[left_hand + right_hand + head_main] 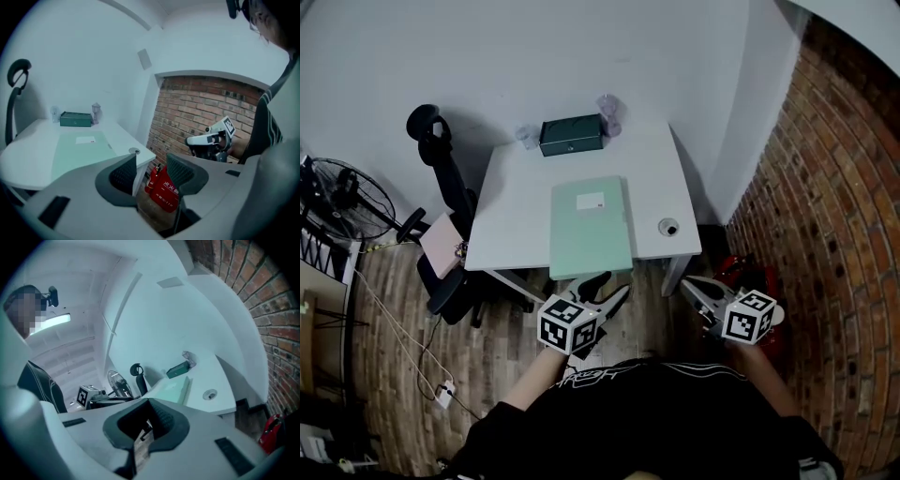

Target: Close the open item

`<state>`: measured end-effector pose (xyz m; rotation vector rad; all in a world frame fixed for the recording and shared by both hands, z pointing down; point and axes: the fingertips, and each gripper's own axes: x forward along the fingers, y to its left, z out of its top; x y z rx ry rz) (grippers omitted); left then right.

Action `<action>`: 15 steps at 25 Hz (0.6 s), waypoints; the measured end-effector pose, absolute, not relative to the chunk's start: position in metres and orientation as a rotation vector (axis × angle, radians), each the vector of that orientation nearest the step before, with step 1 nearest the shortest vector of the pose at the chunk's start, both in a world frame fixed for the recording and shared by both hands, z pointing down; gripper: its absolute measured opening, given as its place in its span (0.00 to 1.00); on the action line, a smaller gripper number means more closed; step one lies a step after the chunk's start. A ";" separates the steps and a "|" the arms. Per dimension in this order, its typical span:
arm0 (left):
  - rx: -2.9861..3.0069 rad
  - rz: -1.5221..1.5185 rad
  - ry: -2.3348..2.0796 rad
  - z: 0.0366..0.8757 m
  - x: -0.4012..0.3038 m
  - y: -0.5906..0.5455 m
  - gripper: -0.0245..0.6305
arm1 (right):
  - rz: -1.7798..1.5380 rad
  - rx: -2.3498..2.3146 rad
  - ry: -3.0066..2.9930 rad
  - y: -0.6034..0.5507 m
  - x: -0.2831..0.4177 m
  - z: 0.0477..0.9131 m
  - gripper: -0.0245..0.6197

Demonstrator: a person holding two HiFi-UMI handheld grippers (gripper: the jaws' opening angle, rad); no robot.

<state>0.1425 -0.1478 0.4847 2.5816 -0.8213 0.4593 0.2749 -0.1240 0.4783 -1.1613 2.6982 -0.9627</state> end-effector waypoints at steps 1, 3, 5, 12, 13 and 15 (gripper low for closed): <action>2.577 0.421 -0.807 0.478 0.138 -0.134 0.36 | -0.952 -1.121 2.704 -0.116 0.264 0.471 0.04; 2.562 0.366 -0.767 0.470 0.128 -0.107 0.27 | -0.927 -1.051 2.716 -0.099 0.244 0.457 0.04; 2.543 0.317 -0.725 0.464 0.118 -0.083 0.17 | -0.915 -0.985 2.733 -0.081 0.225 0.448 0.04; 2.566 0.191 -0.729 0.437 0.092 -0.034 0.11 | -0.860 -0.884 2.779 -0.033 0.188 0.437 0.04; 2.575 0.181 -0.734 0.433 0.089 -0.029 0.11 | -0.828 -0.885 2.788 -0.028 0.184 0.434 0.04; 2.596 0.174 -0.744 0.425 0.084 -0.018 0.11 | -0.777 -0.891 2.812 -0.018 0.177 0.428 0.04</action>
